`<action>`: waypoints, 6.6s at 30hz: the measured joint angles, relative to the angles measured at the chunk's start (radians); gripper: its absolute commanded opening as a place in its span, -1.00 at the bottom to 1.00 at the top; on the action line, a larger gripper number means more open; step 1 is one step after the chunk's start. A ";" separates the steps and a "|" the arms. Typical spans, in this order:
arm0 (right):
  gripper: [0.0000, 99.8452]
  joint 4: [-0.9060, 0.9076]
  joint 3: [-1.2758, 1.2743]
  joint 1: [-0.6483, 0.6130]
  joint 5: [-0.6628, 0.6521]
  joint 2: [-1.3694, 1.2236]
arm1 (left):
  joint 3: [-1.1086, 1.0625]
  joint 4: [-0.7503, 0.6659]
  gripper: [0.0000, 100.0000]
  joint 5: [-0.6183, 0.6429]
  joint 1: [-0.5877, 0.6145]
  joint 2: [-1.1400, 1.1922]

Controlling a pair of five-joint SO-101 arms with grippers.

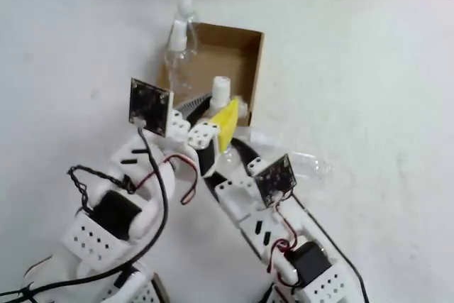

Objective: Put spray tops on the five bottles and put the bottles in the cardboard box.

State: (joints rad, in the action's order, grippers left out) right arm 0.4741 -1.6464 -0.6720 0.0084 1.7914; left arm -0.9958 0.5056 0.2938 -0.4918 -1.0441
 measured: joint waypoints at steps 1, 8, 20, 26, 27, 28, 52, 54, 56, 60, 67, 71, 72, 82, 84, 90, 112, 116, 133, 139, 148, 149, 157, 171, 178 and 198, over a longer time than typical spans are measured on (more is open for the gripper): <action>-0.97 0.000 -0.002 0.005 0.000 0.000 | 0.000 0.014 -0.92 0.000 0.000 -0.003; -0.97 0.000 -0.002 0.015 0.000 -0.002 | 0.000 0.046 -0.92 0.002 -0.009 -0.008; -0.96 0.000 0.000 0.020 0.000 0.000 | -0.155 0.078 -0.92 -0.040 -0.072 -0.227; -0.96 0.000 0.000 0.020 0.000 0.000 | -0.207 0.078 -0.92 -0.052 -0.080 -0.267; -0.97 0.000 0.000 0.020 0.000 0.000 | -0.209 0.078 -0.92 -0.052 -0.080 -0.267; -0.97 0.000 0.000 0.020 0.000 0.000 | -0.209 0.080 -0.92 -0.052 -0.080 -0.269; -0.97 0.000 -0.003 0.057 -0.003 -0.002 | -0.562 -0.028 -0.92 -0.058 -0.153 -0.718; -0.97 0.002 -0.008 0.060 -0.003 -0.003 | -0.617 -0.049 -0.91 -0.058 -0.153 -0.766; -0.97 0.002 -0.009 0.060 -0.003 -0.003 | -0.629 -0.051 -0.91 -0.058 -0.153 -0.778; -0.97 0.002 -0.009 0.060 -0.003 -0.005 | -0.629 -0.028 -0.91 -0.091 -0.153 -0.781; -0.97 0.002 -0.009 0.060 -0.003 -0.005 | -0.597 0.021 -0.91 -0.255 -0.146 -0.783; -0.97 0.002 -0.009 0.058 -0.005 -0.003 | -0.531 0.110 -0.77 -0.339 -0.124 -0.781; -0.97 0.002 -0.009 0.058 -0.005 -0.003 | -0.517 0.133 -0.70 -0.365 -0.124 -0.781; -0.97 0.002 -0.012 0.095 -0.003 -0.005 | -0.456 0.244 -0.22 -0.430 -0.087 -0.784; -0.97 0.002 -0.012 0.095 -0.002 -0.003 | -0.446 0.244 -0.22 -0.430 -0.075 -0.784; -0.97 0.000 -0.012 0.100 -0.002 -0.002 | -0.350 0.354 -0.22 -0.430 -0.081 -0.783; -0.97 -0.031 -0.012 0.169 -0.002 -0.002 | -0.216 0.694 -0.89 -0.434 0.140 -0.779; -0.97 -0.037 -0.012 0.199 -0.002 -0.002 | -0.216 0.694 -0.96 -0.434 0.239 -0.779; -0.97 -0.339 0.230 0.351 -0.002 -0.213 | -0.580 0.470 -0.95 -0.434 0.489 -0.770; -0.97 -0.545 0.391 0.370 0.000 -0.595 | -0.692 0.368 -0.95 -0.434 0.489 -0.772; -0.97 -0.838 0.626 0.368 0.000 -1.160 | -0.700 0.325 -0.95 -0.442 0.489 -0.770; -0.97 -0.862 0.654 0.368 0.000 -1.221 | -0.700 0.325 -0.95 -0.443 0.489 -0.770; -0.97 -0.965 0.868 0.368 0.000 -1.617 | -0.700 0.325 -0.95 -0.443 0.489 -0.770; -0.97 -1.056 1.200 0.423 0.000 -2.111 | -0.700 0.325 -0.95 -0.443 0.489 -0.770; -0.97 -1.056 1.395 0.427 0.002 -2.328 | -0.700 0.325 -0.95 -0.443 0.489 -0.770; -0.97 -1.054 1.688 0.460 0.002 -2.601 | -0.700 0.325 -0.95 -0.443 0.489 -0.770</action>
State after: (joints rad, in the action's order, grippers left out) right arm -0.5800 0.0414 -0.2117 0.0100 -0.8094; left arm -1.6955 0.8309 -0.1496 -0.0023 -1.8144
